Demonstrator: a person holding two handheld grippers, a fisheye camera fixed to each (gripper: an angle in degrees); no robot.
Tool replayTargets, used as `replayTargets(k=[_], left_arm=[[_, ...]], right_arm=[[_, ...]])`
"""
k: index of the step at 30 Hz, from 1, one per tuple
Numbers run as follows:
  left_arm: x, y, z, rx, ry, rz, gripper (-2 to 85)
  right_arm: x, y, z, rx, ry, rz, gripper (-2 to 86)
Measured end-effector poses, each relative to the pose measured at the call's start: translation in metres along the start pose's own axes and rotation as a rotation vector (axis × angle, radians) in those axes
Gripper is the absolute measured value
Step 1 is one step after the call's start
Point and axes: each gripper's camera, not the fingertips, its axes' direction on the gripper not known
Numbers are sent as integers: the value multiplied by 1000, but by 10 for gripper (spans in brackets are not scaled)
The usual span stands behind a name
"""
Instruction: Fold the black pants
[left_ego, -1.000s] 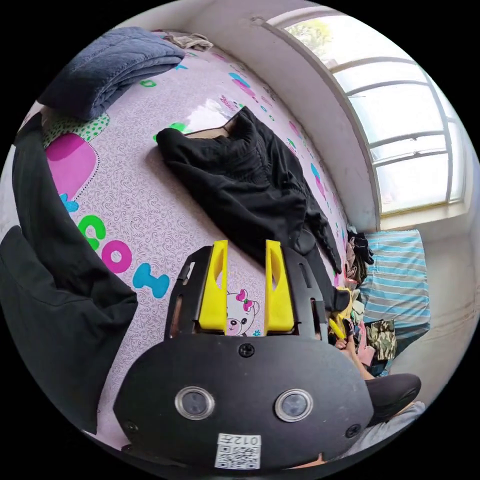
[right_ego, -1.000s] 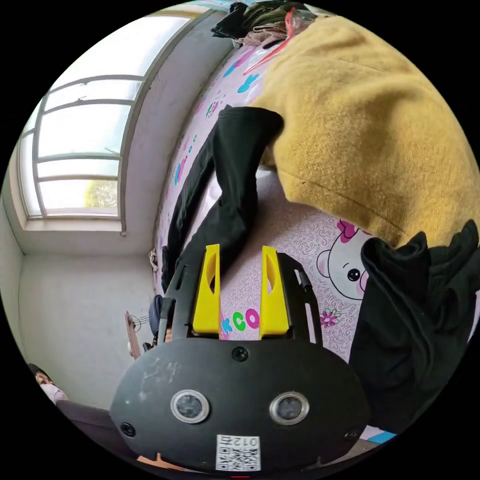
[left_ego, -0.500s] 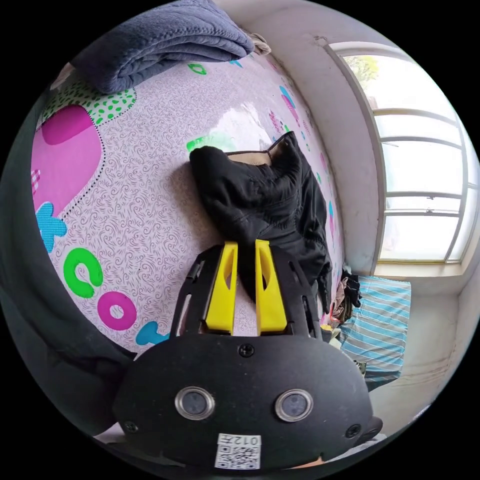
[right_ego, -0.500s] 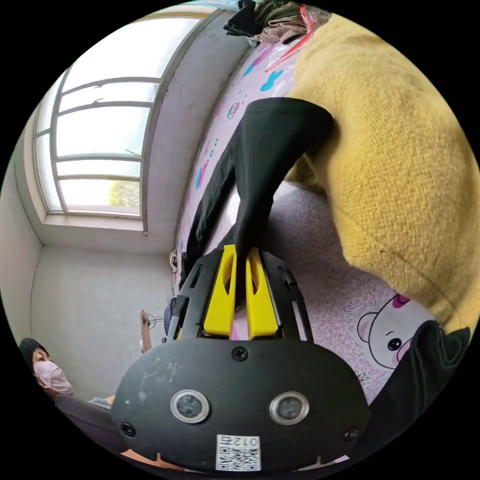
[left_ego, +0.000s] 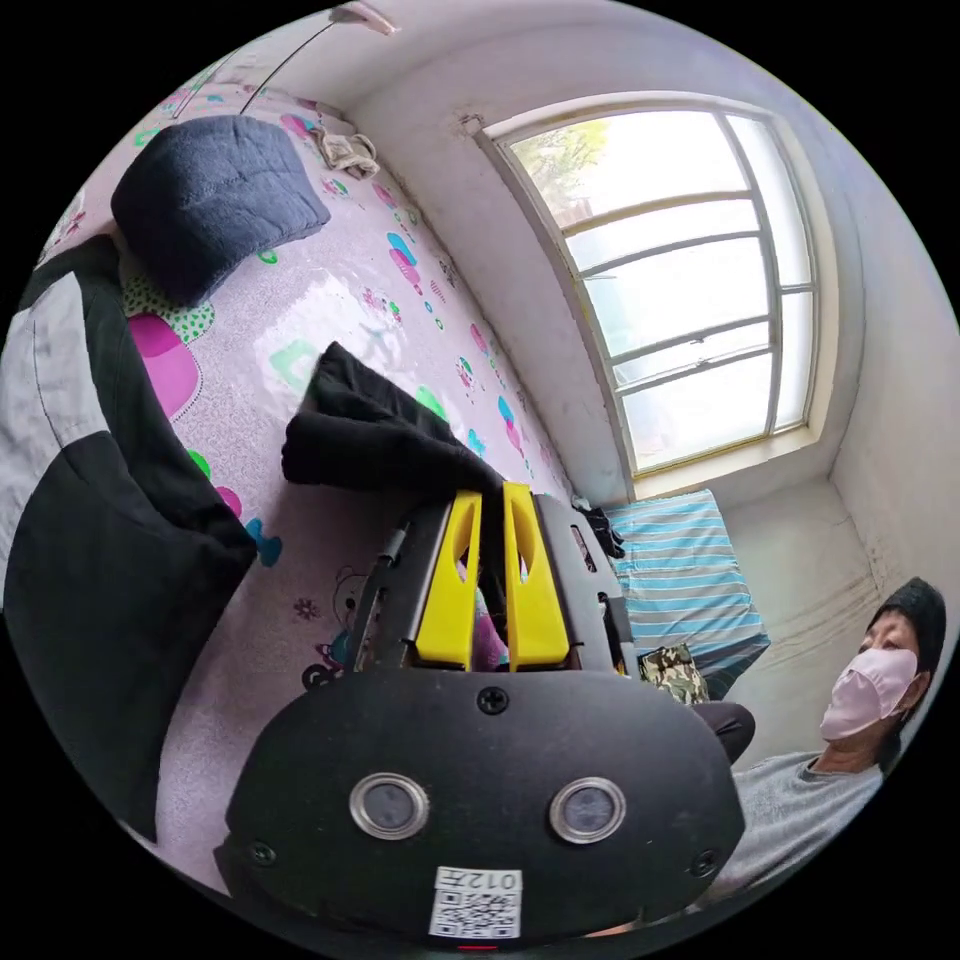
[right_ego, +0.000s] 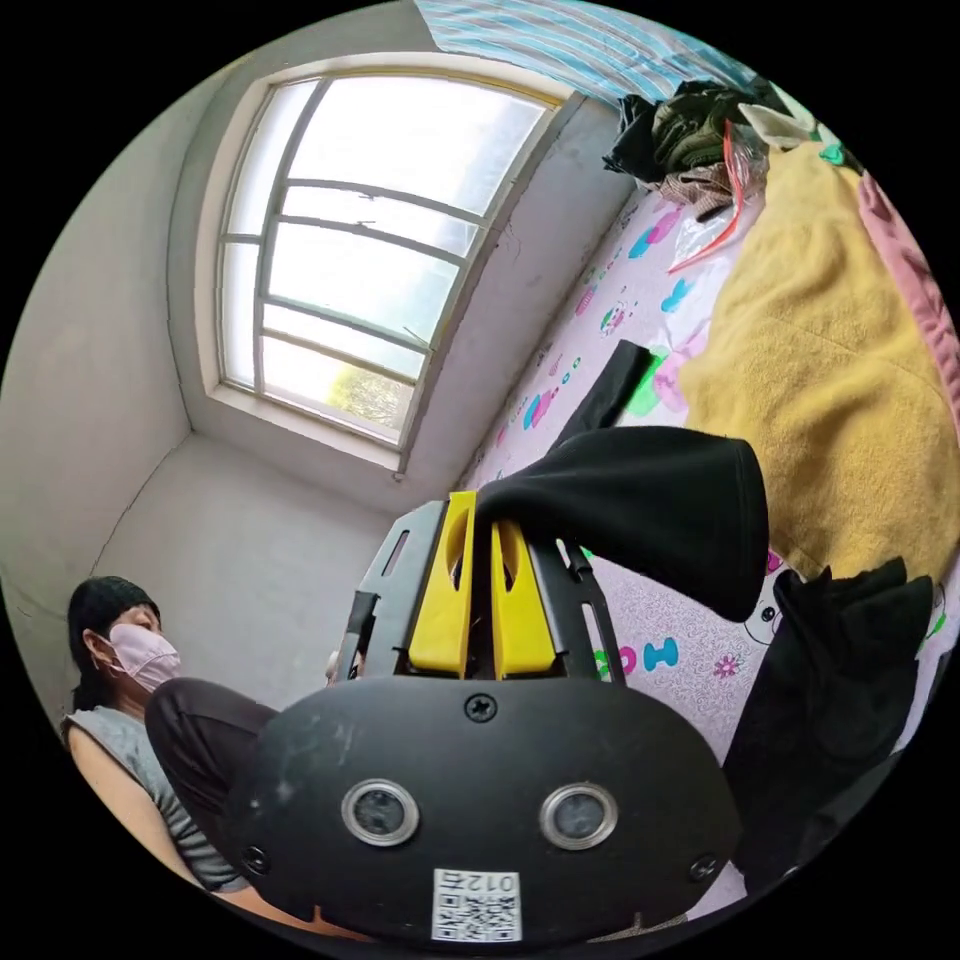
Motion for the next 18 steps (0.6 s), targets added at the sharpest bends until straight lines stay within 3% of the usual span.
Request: replayTargets(k=[3,6,9,13,17,18], left_arm=[[39,19,-20,49,34,92,50],[60,3,-10,58,49,122,50],[74,-40,26,61,-27,97,49],[69,-109,88,139,-108,0,48],[38,-120,130,259,-224,-199,47],[36,-113,142,239,-240,-151,49]], right_arm=[[-82,-24,-24,62,-45,-63,-3],[-153,-89,17,33,-27,-121,-1],[-233,-176,130,-45,24,-190,7],[-343,-318,360,-164,55,-255,67],[-366,-323,523,-278,252,-302,109],[-356,-316,541,-315,268,-303,110]])
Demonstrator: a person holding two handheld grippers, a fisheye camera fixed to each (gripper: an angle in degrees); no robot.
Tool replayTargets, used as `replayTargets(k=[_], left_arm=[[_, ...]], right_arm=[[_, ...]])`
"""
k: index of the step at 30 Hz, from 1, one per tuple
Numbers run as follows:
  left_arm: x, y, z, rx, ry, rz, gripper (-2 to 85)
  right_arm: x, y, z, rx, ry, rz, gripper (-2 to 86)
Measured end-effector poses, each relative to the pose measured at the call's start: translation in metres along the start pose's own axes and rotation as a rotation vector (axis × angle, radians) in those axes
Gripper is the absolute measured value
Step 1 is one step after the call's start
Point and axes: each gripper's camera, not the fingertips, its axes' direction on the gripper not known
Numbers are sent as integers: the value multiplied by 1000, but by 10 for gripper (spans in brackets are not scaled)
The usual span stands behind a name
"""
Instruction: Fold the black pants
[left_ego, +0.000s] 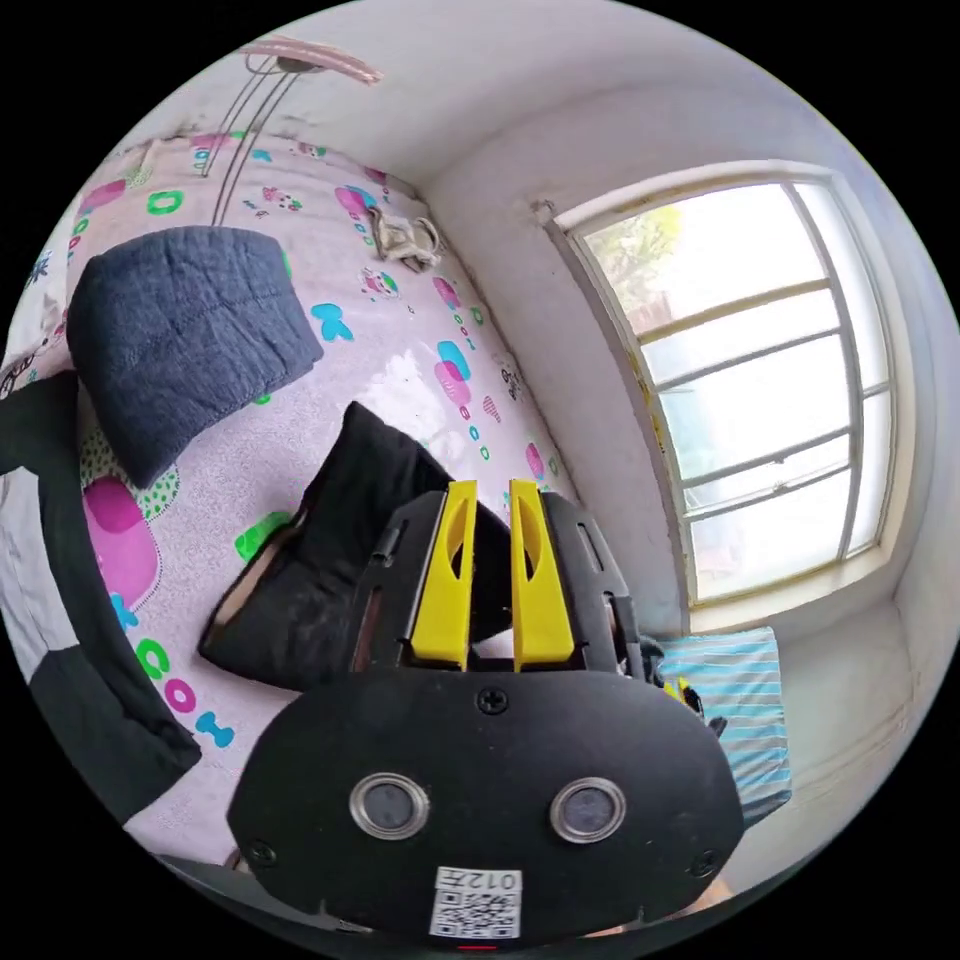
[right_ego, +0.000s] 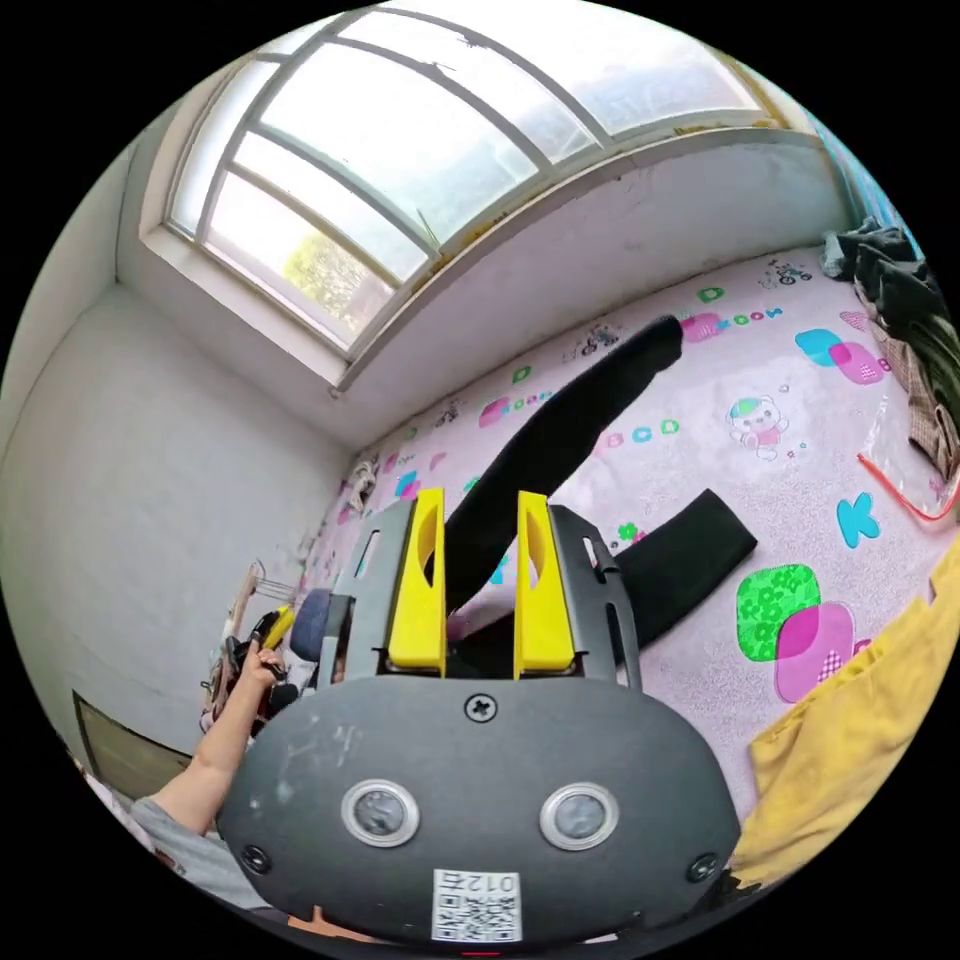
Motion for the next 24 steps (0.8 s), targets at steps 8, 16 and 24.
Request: replayTargets(k=[8,16,24], left_arm=[[3,164,117,-492,-478,844,81],[5,294,198,-538,-796,1270,102],[1,353,261,-545,-1019,1465,63]], right_arm=[[211,159,161,-272,-5,403,120],[295,180,185,-191,-73,647,123],[309,140,231,-186,-146,649,57]])
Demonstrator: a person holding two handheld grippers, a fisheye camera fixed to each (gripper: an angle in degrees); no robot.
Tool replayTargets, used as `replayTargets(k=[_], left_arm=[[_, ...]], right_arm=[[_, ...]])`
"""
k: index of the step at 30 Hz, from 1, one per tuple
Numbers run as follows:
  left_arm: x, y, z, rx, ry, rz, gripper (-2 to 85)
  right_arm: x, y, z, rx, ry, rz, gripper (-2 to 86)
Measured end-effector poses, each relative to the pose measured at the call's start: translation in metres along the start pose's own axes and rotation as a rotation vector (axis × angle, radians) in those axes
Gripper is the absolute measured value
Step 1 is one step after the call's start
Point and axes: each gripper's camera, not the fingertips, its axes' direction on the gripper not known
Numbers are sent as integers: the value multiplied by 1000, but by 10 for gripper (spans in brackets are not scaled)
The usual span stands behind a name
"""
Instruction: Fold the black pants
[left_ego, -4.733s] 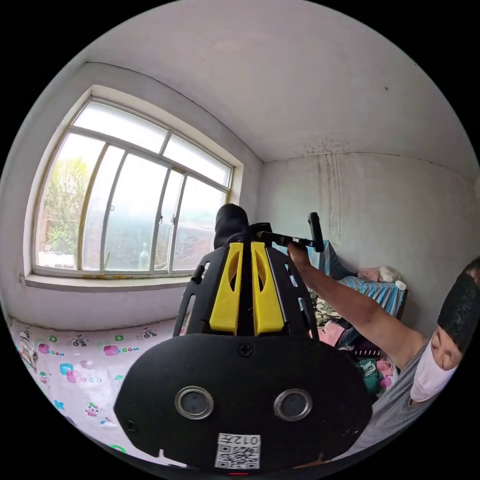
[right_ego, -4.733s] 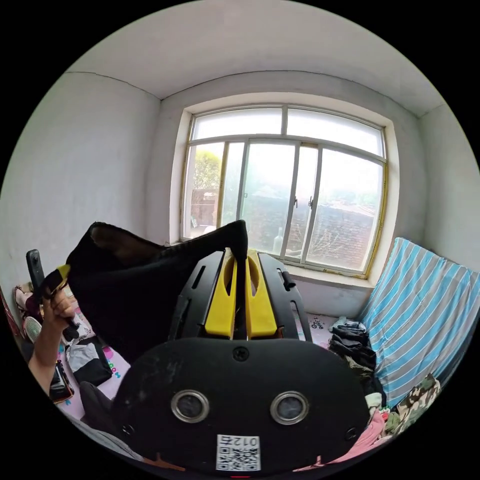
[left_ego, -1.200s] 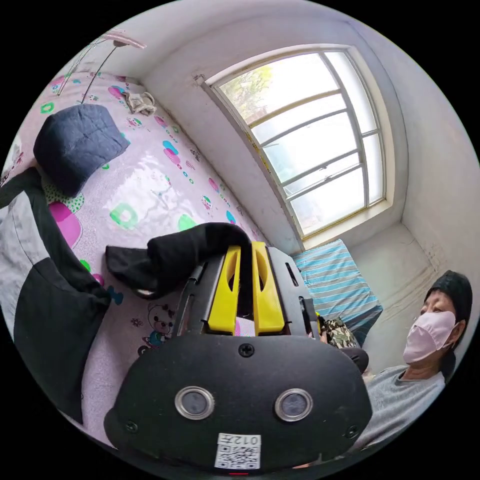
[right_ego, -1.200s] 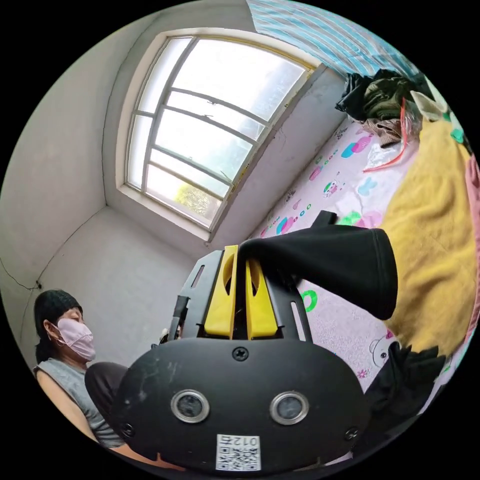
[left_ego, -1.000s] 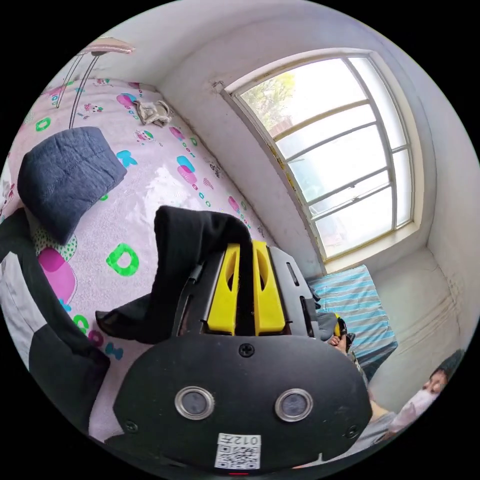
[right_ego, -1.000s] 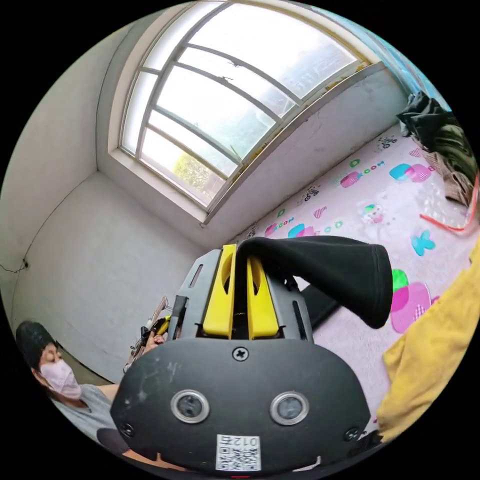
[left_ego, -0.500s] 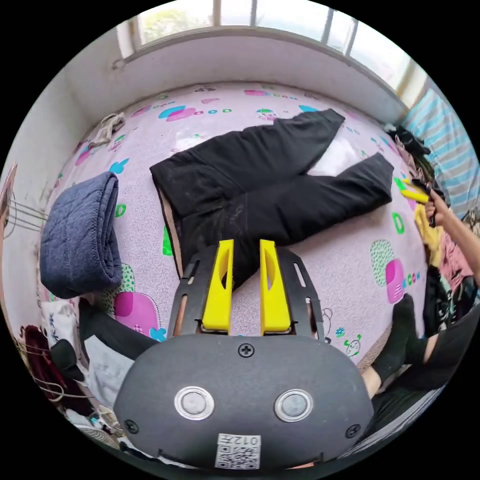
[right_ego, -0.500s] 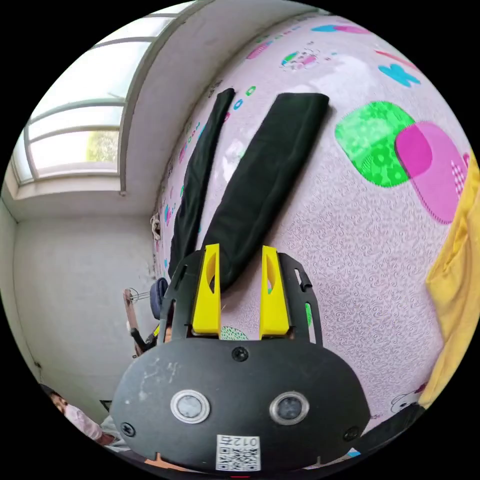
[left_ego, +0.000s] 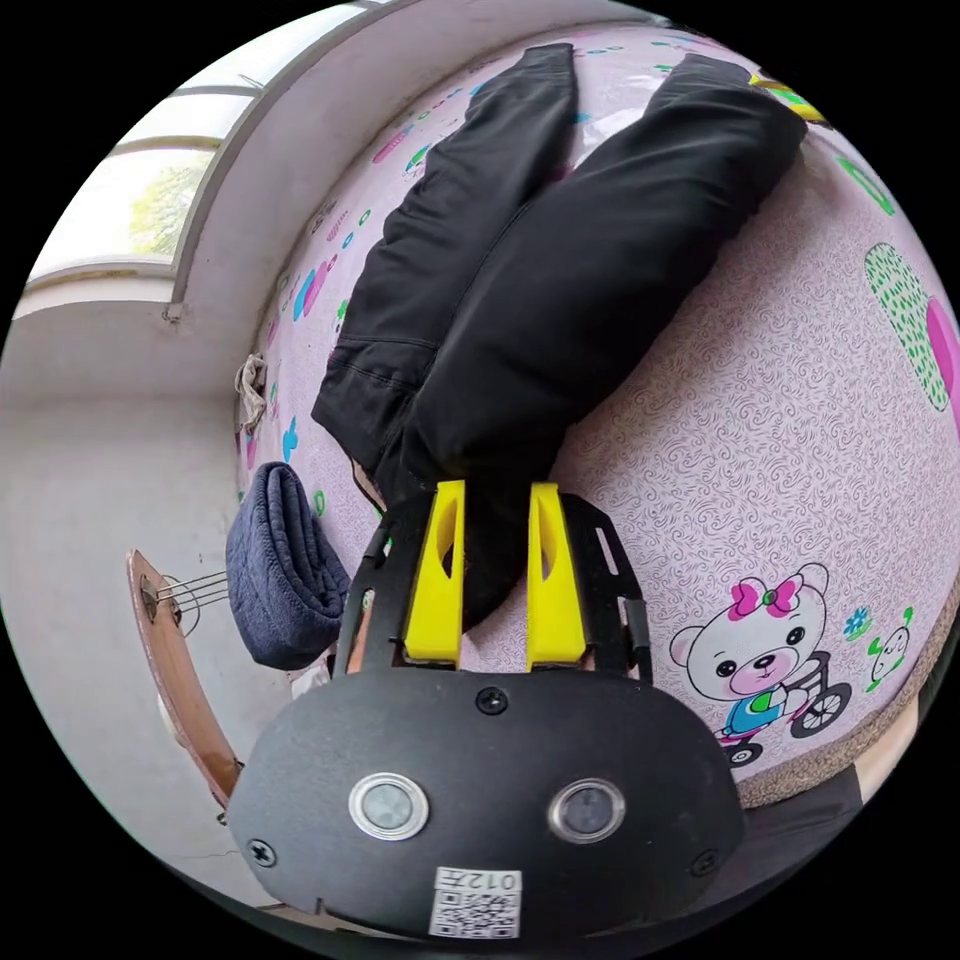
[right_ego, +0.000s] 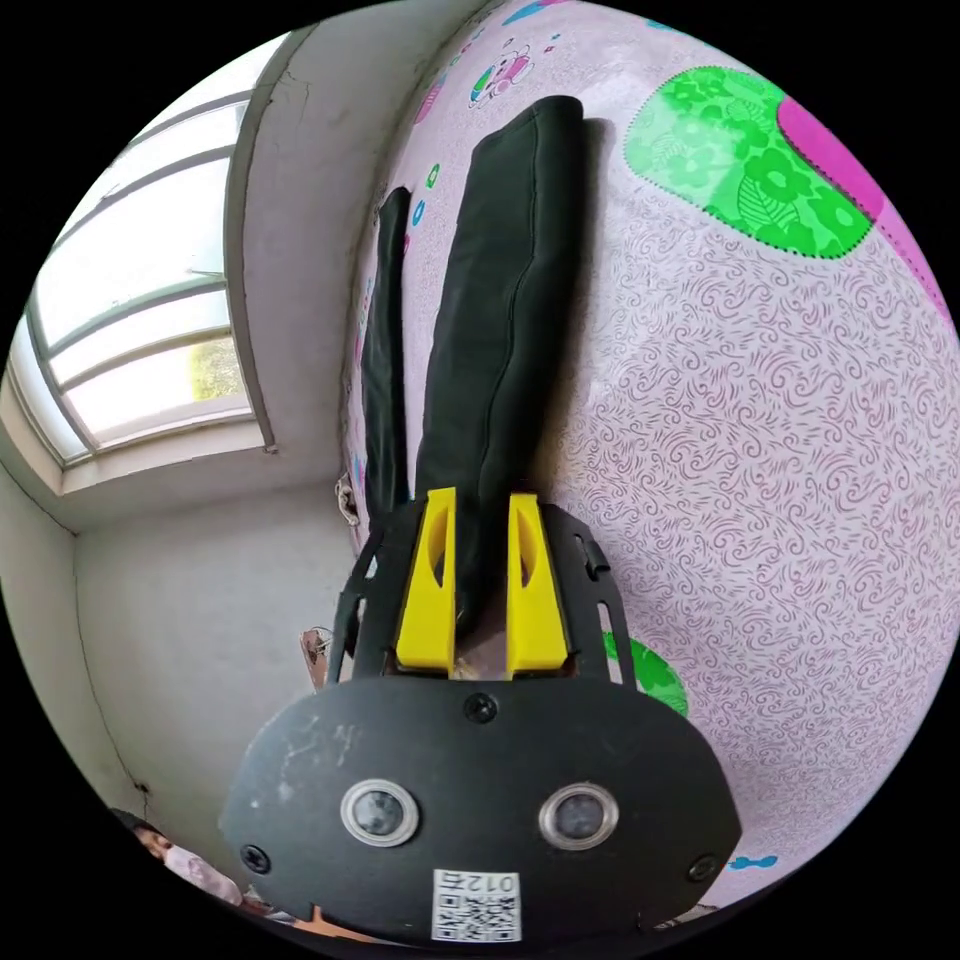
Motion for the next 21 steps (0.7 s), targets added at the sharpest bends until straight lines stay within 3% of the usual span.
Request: replayTargets(k=[7,13,17,21], left_arm=[[-15,10,-10,37,167,7,37],[-64,39,-48,188,494,3,36],[-87,12,-42,150,610,25,53],[-91,-17,-10,29,678,-32,81]], right_arm=[[-21,18,-87,15,-5,-163,15],[-45,68,-218,140,64,-193,22],[-82,-1,-207,155,162,-222,60],[-126,-30,-201,256,239,-444,57]])
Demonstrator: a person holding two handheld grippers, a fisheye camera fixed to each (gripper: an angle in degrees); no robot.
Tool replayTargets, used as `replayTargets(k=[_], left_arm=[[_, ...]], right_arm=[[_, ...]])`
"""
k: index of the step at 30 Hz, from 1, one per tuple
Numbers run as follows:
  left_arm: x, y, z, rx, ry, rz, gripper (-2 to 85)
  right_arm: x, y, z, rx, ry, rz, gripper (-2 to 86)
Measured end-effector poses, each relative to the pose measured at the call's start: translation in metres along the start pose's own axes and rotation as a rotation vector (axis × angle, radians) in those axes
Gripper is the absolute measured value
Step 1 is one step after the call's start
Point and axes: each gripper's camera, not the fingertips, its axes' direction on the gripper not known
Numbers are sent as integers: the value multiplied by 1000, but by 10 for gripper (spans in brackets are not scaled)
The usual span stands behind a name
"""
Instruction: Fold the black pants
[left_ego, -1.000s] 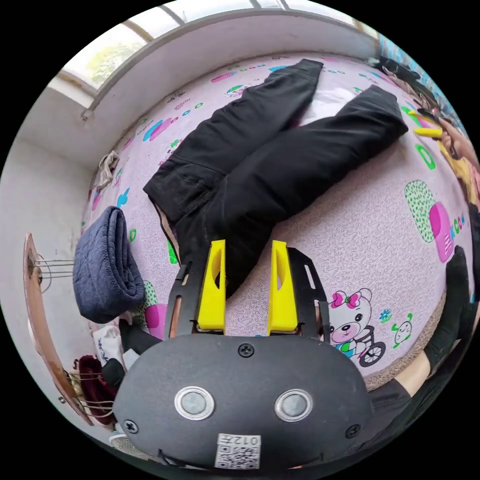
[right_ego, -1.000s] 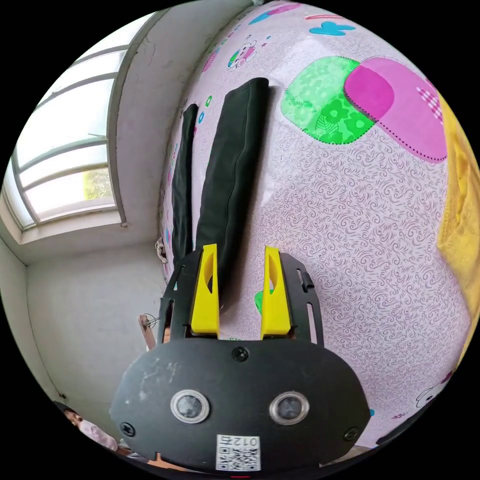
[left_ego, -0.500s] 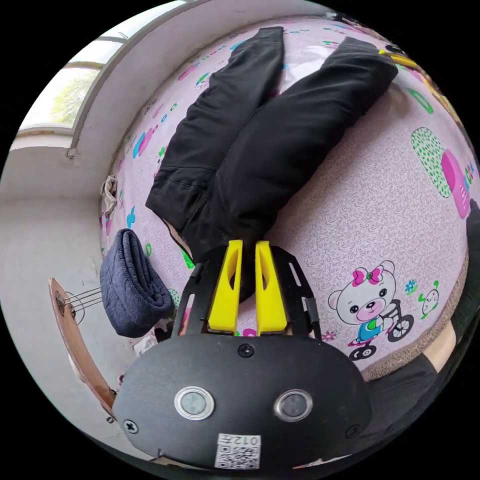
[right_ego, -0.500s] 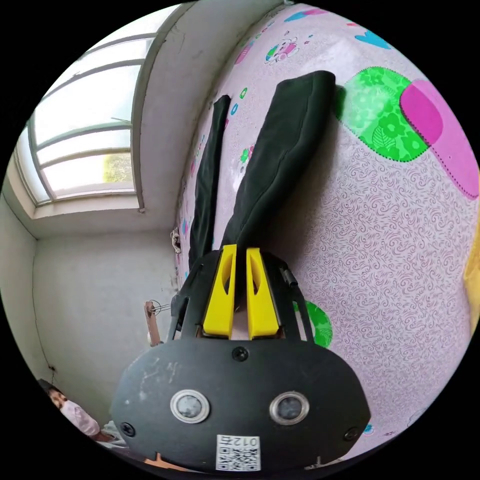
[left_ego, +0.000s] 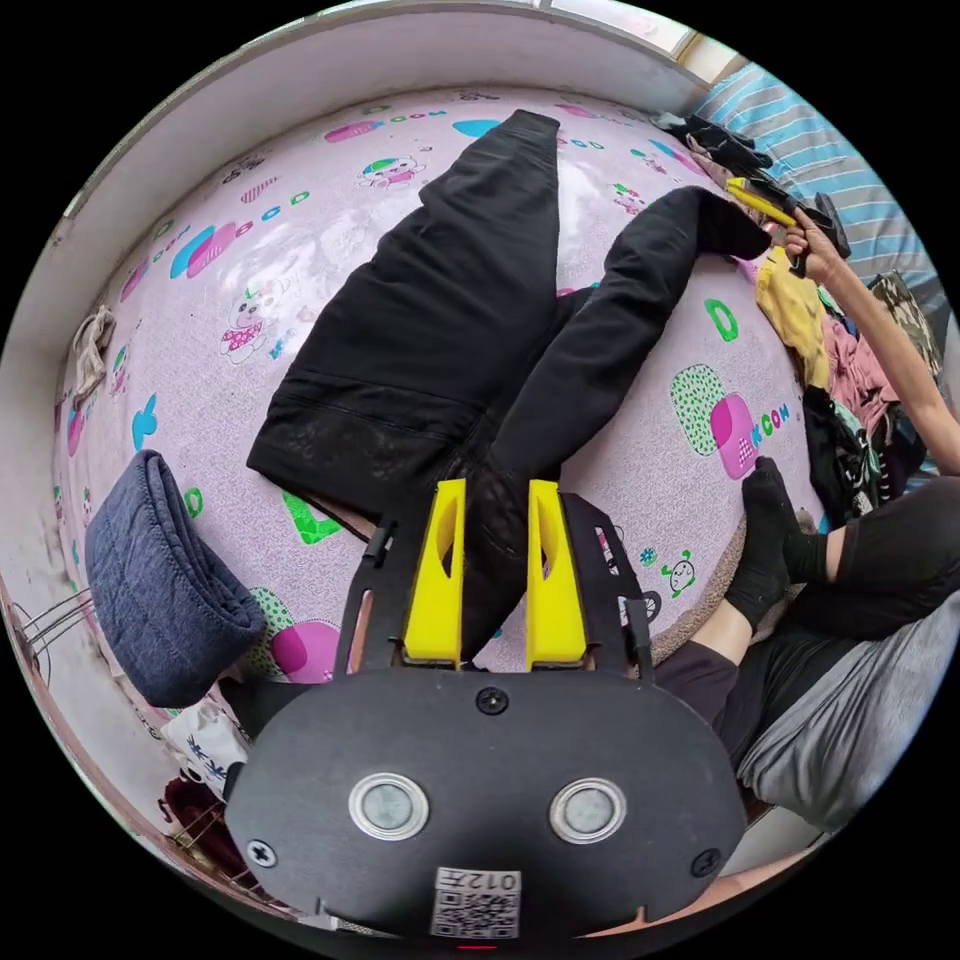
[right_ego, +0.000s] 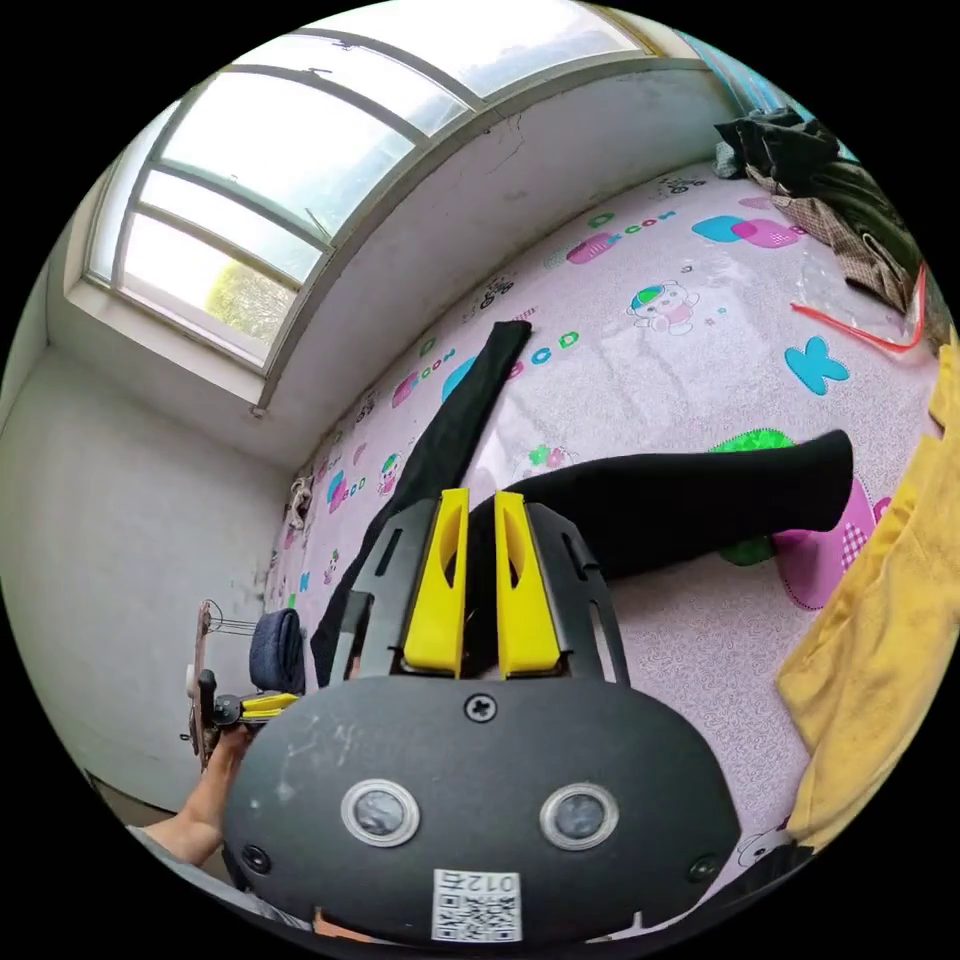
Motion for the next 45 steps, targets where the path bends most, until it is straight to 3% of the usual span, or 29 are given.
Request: replayTargets(k=[3,6,8,11,16,20,24,33,38,45], left_arm=[[12,9,11,-5,-35,12,95],[33,28,25,8,-61,55,109],[45,36,39,-15,-94,75,117],[63,42,63,-59,-155,111,124],[87,45,88,-102,-274,187,128],[99,50,99,-115,-394,257,122],[92,49,97,-157,-413,242,107],[50,52,73,-191,-405,233,46],[37,55,52,-220,-370,262,41],[58,59,31,-324,-196,349,64]], right_arm=[[41,8,2,-69,-31,10,73],[151,40,3,-160,-33,200,83],[248,77,-3,-157,-151,408,88],[317,115,-5,-125,-275,544,92],[343,119,20,-156,-297,527,97],[347,94,33,-124,-194,464,100],[365,82,50,-129,-178,472,105],[405,110,78,-218,-79,365,20],[455,162,15,-298,77,256,12],[548,271,-42,-284,136,350,33]])
